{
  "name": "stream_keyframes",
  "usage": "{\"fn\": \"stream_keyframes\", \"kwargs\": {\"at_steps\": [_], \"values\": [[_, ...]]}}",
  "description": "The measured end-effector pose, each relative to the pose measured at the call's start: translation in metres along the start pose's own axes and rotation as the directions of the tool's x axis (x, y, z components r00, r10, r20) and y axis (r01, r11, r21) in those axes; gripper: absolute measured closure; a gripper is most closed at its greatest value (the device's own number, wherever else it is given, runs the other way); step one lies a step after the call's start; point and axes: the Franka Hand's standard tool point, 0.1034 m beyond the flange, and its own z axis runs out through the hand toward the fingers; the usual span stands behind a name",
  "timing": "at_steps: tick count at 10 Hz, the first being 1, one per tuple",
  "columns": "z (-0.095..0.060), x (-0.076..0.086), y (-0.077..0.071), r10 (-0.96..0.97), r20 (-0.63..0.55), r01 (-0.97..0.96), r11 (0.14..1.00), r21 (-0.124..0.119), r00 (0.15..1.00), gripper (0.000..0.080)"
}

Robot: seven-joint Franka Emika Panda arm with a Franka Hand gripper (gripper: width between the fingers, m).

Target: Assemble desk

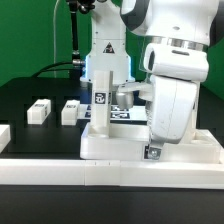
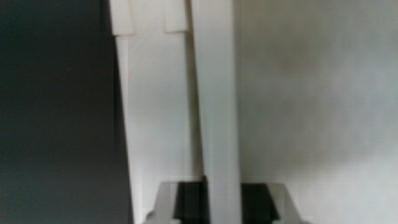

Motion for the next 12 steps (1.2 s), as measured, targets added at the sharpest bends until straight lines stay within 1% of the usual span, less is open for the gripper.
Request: {"fn": "stream_keyframes", "kwargs": {"at_steps": [1,3,4,5,6,7,8,9,10,12], "values": [[0.004,0.0002,0.0004,0.0,0.001,0.0,1.0,0.002,1.0,0.0745],[0.0042,-0.0006,0.0007,0.004,0.0,-0.004,1.0,0.0,1.0,0.0745],[0.0041,-0.0009,0.0,0.005,0.001,-0.005,1.0,0.003,1.0,0.0638],[0.004,-0.0013,-0.0001,0.005,0.001,-0.005,1.0,0.003,1.0,0.0638],[0.0041,-0.0018,0.0,0.006,0.001,-0.006,1.0,0.003,1.0,0.0501],[0.0042,-0.0021,0.0,0.006,0.001,-0.006,1.0,0.003,1.0,0.0319],[0.0043,-0.0025,0.0,0.007,0.001,-0.007,1.0,0.004,1.0,0.0201],[0.0044,-0.0029,0.0001,0.008,0.001,-0.008,1.0,0.004,1.0,0.0201],[0.0044,-0.0033,0.0002,0.008,0.001,-0.008,1.0,0.004,1.0,0.0161],[0.0045,-0.004,0.0003,0.009,0.002,-0.009,1.0,0.004,1.0,0.0152]]}}
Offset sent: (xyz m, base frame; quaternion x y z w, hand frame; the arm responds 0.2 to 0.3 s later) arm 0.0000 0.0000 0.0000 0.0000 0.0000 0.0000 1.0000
